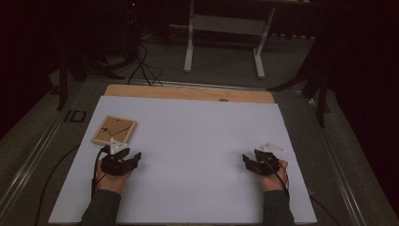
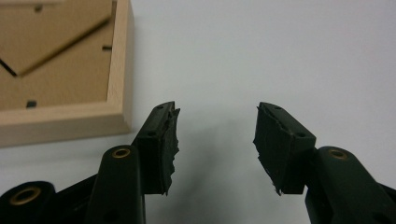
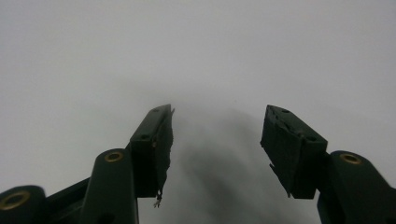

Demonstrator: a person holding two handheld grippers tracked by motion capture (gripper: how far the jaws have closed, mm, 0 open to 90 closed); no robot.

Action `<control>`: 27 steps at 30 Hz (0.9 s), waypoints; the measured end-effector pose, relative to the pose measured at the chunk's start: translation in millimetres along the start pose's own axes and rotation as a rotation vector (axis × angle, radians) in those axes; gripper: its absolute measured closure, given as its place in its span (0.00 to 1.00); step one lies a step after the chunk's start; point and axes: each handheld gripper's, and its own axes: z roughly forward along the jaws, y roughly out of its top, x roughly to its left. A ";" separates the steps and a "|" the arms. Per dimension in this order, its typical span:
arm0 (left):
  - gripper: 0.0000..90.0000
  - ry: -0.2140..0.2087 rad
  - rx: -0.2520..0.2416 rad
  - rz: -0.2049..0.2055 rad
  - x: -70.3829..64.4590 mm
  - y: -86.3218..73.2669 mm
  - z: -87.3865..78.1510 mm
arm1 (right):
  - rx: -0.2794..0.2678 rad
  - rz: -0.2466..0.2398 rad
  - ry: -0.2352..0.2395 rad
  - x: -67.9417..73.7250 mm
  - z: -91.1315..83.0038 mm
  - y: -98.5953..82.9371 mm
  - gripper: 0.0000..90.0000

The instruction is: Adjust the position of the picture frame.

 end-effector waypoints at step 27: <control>0.66 0.009 -0.050 -0.016 11.2 9.1 -8.5 | -0.052 -0.047 0.019 8.7 -2.6 2.8 0.52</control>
